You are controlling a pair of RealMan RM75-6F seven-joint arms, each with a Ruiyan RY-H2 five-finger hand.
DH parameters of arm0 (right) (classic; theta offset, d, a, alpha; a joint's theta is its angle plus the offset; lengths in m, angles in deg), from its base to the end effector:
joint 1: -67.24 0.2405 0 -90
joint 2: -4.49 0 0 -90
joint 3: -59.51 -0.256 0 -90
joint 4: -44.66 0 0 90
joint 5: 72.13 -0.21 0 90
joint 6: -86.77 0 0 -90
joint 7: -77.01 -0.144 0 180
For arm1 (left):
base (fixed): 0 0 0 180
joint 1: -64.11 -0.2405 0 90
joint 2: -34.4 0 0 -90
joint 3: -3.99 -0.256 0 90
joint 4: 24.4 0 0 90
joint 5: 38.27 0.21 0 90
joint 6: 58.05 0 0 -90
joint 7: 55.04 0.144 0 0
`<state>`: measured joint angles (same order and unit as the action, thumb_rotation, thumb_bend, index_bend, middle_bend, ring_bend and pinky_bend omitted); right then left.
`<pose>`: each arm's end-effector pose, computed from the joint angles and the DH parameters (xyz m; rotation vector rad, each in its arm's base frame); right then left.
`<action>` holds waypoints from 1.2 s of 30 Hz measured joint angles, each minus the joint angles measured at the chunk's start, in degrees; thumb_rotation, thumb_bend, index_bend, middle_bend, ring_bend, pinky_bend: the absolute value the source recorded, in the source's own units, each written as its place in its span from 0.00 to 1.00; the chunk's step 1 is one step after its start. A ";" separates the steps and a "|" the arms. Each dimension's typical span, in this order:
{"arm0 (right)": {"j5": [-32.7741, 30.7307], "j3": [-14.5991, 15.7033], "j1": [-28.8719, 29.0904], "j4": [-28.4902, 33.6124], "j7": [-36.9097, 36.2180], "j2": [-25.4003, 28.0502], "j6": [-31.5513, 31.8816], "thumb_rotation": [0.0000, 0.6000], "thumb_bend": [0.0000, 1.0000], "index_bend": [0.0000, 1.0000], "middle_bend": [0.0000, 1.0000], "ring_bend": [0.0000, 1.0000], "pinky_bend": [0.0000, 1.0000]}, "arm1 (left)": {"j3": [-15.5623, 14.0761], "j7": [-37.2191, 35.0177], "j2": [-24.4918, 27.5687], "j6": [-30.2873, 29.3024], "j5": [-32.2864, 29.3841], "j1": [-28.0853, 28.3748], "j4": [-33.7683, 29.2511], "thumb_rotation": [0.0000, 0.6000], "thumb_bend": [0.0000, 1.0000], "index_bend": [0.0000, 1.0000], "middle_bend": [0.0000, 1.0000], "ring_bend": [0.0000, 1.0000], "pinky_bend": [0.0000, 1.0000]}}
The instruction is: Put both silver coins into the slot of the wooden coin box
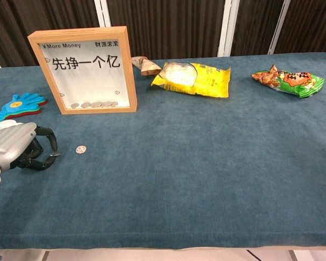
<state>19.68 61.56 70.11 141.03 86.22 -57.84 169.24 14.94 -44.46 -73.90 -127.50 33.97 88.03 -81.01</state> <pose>-0.3008 -0.1497 0.1401 1.5706 -0.8779 0.7629 -0.2624 0.2948 -0.0542 -1.4357 -1.0033 -0.8806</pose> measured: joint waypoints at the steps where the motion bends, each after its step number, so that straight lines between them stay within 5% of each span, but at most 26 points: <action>1: -0.04 -0.01 0.02 0.01 0.03 0.00 -0.04 1.00 0.09 0.00 0.00 0.00 0.00 | 0.04 -0.06 -0.05 -0.02 0.01 0.04 0.18 1.00 0.38 0.54 1.00 1.00 1.00; 26: -0.24 -0.06 0.09 0.03 0.23 -0.04 -0.19 1.00 0.09 0.00 0.00 0.00 0.00 | 0.43 -1.11 -0.35 -0.81 0.20 0.23 0.75 1.00 0.41 0.59 1.00 1.00 1.00; 32: -0.39 -0.01 0.17 0.03 0.20 -0.02 -0.46 1.00 0.09 0.00 0.00 0.00 0.00 | 0.94 -0.81 3.60 -2.26 1.05 0.05 -5.37 1.00 0.40 0.58 1.00 1.00 1.00; 36: -0.63 -0.07 0.21 0.02 -0.22 0.11 -0.59 1.00 0.09 0.00 0.00 0.00 0.00 | 2.81 1.59 10.07 -2.35 0.36 0.23 -15.23 1.00 0.40 0.58 1.00 1.00 1.00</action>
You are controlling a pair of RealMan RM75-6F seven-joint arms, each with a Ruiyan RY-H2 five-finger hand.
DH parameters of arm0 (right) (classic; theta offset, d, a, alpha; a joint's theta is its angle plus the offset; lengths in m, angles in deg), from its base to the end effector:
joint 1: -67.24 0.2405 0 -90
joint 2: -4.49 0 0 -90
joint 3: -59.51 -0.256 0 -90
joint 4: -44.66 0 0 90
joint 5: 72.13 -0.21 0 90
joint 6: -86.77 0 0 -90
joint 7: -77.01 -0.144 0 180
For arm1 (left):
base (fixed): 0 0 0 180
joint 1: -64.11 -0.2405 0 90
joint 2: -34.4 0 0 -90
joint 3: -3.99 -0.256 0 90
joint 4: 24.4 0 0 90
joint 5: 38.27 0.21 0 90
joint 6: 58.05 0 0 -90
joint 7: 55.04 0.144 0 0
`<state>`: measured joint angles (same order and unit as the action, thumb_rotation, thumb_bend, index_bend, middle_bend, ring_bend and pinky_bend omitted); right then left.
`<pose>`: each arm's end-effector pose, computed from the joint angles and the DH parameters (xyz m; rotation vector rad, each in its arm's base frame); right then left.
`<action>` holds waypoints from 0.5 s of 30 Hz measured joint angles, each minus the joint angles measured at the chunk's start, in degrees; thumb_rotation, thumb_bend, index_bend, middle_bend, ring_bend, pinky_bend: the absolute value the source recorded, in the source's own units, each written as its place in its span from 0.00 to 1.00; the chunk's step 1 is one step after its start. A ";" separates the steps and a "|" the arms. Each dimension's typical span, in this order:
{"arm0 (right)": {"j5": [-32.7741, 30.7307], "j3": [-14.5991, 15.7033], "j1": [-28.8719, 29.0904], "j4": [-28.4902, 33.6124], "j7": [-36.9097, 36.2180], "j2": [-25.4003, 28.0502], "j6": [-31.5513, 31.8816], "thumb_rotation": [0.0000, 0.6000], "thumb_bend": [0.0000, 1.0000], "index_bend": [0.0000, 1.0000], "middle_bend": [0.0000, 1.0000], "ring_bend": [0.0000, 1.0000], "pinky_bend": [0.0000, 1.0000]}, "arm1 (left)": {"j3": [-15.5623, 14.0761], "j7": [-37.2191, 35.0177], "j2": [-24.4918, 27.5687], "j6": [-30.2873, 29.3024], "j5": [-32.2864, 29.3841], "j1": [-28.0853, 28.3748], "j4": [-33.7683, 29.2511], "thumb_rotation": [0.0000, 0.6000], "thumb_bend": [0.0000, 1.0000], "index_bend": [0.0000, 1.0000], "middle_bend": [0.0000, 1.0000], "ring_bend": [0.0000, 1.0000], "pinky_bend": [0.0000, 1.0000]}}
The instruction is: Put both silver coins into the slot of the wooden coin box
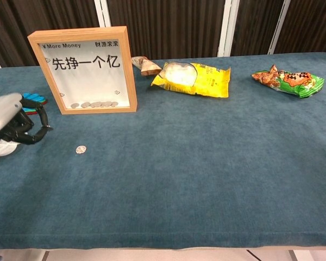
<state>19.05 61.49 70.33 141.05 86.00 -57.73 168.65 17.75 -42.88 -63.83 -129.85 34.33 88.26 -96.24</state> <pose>-0.3023 -0.1511 0.1400 1.5685 -0.8885 0.7553 -0.2388 0.3058 -0.0030 -1.3973 -0.9824 -1.0067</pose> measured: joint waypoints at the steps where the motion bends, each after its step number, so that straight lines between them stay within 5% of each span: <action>1: -0.11 -0.04 0.04 0.00 -0.13 0.04 -0.08 1.00 0.09 0.00 0.00 0.00 0.00 | 0.67 0.82 1.71 0.11 -0.47 0.10 -2.60 1.00 0.40 0.58 1.00 1.00 1.00; 9: -1.61 -0.68 0.80 0.02 -2.46 0.77 -1.52 1.00 0.09 0.00 0.00 0.00 0.00 | 11.19 12.79 19.62 2.02 -13.22 3.04 -26.14 1.00 0.41 0.57 1.00 1.00 1.00; 15: -3.56 -1.96 1.81 -0.02 -5.15 1.57 -2.73 1.00 0.09 0.00 0.00 0.00 0.00 | 18.58 20.97 23.99 3.60 -25.85 10.85 -29.98 1.00 0.41 0.57 1.00 1.00 1.00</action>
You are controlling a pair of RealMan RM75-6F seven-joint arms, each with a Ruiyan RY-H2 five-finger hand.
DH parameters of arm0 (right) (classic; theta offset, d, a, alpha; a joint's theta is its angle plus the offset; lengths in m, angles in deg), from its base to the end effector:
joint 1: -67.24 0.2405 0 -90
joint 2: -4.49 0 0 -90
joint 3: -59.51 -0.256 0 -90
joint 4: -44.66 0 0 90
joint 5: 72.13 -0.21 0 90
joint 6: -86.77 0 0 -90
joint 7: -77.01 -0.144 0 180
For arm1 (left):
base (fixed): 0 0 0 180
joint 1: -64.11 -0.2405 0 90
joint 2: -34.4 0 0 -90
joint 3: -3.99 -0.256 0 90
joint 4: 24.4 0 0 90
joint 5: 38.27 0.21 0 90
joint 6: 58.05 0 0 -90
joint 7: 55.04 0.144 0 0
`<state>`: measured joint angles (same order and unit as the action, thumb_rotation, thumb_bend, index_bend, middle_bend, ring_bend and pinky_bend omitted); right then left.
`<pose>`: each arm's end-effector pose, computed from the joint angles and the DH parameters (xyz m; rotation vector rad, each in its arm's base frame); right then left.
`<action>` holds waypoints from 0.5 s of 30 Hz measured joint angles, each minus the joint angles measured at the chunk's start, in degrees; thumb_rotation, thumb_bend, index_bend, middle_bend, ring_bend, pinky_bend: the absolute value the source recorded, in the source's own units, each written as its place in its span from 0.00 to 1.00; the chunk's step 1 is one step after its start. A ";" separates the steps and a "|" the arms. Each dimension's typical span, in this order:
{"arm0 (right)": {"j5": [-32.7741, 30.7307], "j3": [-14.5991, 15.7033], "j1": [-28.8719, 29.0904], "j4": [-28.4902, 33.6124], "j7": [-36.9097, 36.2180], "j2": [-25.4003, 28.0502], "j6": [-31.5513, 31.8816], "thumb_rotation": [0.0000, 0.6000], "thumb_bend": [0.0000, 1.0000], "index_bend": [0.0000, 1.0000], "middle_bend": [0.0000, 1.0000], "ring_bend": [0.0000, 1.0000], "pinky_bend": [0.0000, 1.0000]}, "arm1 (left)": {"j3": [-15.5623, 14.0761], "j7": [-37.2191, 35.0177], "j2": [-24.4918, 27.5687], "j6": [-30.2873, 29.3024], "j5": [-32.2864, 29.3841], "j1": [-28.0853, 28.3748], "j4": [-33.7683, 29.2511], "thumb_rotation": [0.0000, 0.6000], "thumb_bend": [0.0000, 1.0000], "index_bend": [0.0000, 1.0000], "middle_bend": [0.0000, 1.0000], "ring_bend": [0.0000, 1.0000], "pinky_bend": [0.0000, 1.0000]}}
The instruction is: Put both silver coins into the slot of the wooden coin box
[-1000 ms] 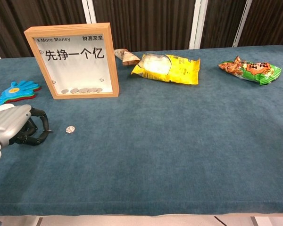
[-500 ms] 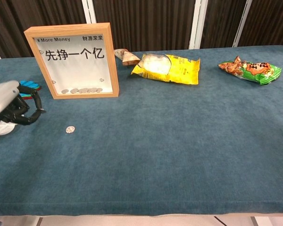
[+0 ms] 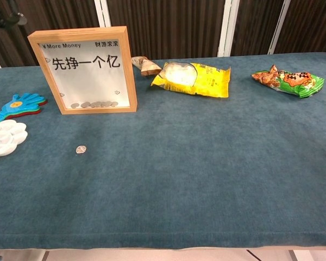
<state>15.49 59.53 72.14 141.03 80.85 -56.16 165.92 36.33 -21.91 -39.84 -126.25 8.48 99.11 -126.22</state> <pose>-0.3079 -0.1681 0.1499 1.5181 -0.9571 0.7807 -0.1383 0.3779 0.1449 -1.2756 -0.9126 -1.0540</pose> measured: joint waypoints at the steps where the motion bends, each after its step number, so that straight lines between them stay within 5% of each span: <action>1: -0.24 -0.13 0.19 -0.06 -0.16 0.03 -0.29 1.00 0.09 0.00 0.00 0.00 0.00 | 0.61 0.95 0.14 0.29 -1.47 1.47 0.11 1.00 0.41 0.57 1.00 1.00 1.00; 8: -2.78 -0.97 1.40 -0.29 -0.28 -0.12 -2.73 1.00 0.09 0.00 0.00 0.00 0.00 | 2.86 6.09 -1.15 2.95 -11.56 12.05 5.77 1.00 0.41 0.57 1.00 1.00 1.00; 15: -4.03 -1.32 1.71 -0.34 -0.22 -0.10 -3.28 1.00 0.09 0.00 0.00 0.00 0.00 | 1.76 8.26 -4.60 5.78 -18.43 19.32 14.34 1.00 0.41 0.57 1.00 1.00 1.00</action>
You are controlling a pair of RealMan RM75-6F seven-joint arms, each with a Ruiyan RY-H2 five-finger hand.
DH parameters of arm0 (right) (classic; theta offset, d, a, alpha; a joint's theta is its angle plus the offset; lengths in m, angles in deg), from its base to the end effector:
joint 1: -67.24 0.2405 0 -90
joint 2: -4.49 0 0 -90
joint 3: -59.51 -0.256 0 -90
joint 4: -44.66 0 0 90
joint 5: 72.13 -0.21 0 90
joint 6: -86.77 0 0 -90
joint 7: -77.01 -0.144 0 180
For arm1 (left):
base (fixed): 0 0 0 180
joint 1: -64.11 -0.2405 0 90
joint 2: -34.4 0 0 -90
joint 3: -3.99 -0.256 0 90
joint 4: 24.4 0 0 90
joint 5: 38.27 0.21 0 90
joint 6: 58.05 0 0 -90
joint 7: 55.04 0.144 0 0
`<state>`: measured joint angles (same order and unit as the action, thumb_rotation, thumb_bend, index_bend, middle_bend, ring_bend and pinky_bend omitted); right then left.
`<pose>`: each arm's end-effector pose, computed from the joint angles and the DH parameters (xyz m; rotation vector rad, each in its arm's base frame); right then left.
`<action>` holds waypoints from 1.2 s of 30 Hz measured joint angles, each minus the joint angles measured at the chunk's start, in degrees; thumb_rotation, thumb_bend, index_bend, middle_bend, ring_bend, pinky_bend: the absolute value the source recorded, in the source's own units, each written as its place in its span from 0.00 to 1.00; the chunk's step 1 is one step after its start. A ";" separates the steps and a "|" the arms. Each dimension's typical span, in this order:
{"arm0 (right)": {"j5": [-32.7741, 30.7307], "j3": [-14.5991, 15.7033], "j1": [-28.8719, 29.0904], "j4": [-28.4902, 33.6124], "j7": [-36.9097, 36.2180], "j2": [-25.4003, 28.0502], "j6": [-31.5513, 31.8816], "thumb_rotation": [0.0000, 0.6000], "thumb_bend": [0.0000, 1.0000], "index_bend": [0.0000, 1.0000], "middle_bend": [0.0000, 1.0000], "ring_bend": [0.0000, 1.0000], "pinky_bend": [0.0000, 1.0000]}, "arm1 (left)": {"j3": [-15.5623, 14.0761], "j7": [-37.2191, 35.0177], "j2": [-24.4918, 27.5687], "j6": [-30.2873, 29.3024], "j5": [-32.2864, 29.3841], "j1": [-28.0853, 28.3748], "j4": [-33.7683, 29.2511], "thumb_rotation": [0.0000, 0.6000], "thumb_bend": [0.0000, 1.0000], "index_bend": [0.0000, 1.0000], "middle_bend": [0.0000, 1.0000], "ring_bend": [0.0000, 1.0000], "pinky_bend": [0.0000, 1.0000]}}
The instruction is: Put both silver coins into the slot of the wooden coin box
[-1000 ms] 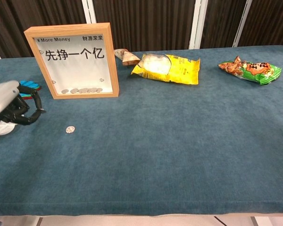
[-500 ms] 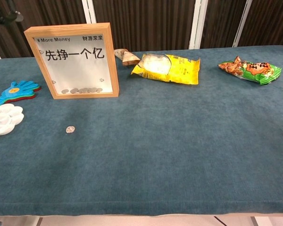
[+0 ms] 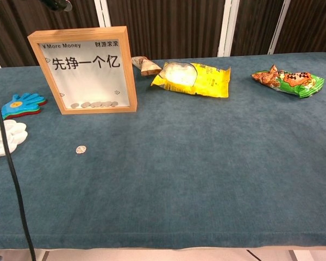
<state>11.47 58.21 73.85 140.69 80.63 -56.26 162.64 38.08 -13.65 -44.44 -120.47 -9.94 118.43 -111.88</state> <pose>-0.3139 -0.1816 0.1492 1.4938 -0.9945 0.7492 -0.0749 0.4512 0.1269 -1.3221 -0.9306 -0.9761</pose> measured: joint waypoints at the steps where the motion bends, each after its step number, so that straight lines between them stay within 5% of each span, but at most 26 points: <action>1: -0.11 -0.02 0.01 -0.02 -0.11 0.05 -0.02 1.00 0.09 0.00 0.00 0.00 0.00 | -0.32 0.05 -0.44 0.24 -0.49 0.62 0.88 1.00 0.41 0.57 1.00 1.00 1.00; 9: -0.50 0.02 0.20 -0.22 -0.66 0.31 -0.47 1.00 0.09 0.00 0.00 0.00 0.00 | -3.60 -0.75 -2.99 1.14 -2.56 3.72 5.28 1.00 0.41 0.57 1.00 1.00 1.00; 36: 0.12 0.33 -0.19 -0.09 -2.15 1.08 0.58 1.00 0.09 0.00 0.00 0.00 0.00 | -8.01 -3.99 -4.03 1.93 -3.36 6.12 8.50 1.00 0.41 0.56 1.00 1.00 1.00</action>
<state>11.59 58.54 73.66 140.60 78.48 -55.18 163.22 30.07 -17.64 -48.47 -118.54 -13.31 124.55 -103.38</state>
